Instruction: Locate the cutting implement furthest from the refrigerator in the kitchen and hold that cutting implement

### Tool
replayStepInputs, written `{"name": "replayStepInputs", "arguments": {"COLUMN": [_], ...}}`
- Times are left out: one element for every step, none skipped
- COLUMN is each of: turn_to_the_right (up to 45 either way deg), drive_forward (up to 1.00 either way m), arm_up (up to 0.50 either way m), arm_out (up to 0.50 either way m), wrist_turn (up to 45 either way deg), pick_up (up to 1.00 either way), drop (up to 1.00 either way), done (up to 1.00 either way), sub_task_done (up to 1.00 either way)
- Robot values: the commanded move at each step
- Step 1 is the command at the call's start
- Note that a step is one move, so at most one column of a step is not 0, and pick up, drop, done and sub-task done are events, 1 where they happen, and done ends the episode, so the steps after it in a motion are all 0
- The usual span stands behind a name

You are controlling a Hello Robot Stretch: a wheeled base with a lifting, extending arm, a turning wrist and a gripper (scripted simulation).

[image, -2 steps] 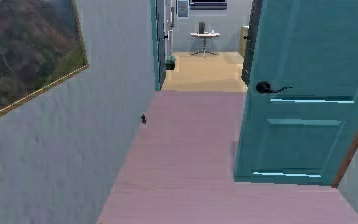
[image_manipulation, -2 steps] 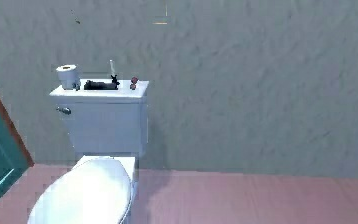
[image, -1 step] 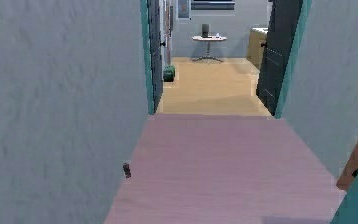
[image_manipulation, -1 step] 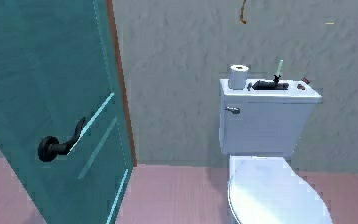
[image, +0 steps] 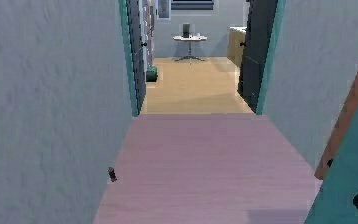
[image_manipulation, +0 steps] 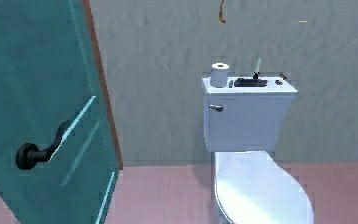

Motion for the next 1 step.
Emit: {"name": "replayStepInputs", "arguments": {"turn_to_the_right": [0.0], "drive_forward": [0.7], "arm_up": [0.0], "arm_out": [0.0], "wrist_turn": [0.0], "pick_up": [0.0], "drop": [0.0], "done": [0.0], "sub_task_done": [0.0]}}
